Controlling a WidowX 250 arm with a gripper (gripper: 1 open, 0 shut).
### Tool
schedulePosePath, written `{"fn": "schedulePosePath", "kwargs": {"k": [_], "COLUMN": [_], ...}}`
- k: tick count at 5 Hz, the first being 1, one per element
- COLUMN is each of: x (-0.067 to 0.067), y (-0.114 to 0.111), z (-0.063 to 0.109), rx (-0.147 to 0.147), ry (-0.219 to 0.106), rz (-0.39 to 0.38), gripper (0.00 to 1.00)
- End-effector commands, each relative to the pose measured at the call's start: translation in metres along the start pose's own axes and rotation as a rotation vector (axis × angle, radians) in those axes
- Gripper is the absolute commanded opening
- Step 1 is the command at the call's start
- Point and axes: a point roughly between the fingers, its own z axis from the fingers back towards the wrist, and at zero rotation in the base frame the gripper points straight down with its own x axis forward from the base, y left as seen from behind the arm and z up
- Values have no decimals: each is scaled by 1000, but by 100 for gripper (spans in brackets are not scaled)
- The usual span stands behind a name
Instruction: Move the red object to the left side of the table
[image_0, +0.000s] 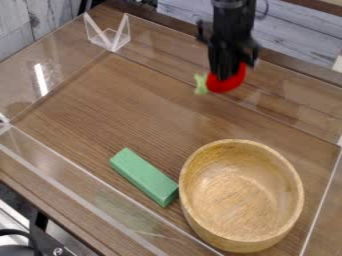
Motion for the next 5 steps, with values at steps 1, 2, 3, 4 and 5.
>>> {"fn": "schedulePosePath", "kwargs": {"k": [1,2,3,4,5], "x": [-11,-34,-55,-72,-84], "y": [31,70,108,142,164], "z": [48,58,58,52,39], "rx": [59,88,115,140,152], "ry": [-94,-90,-76,-64,-55], "rz": [89,200,269,315,335], "gripper": [0,0,0,0,0]}}
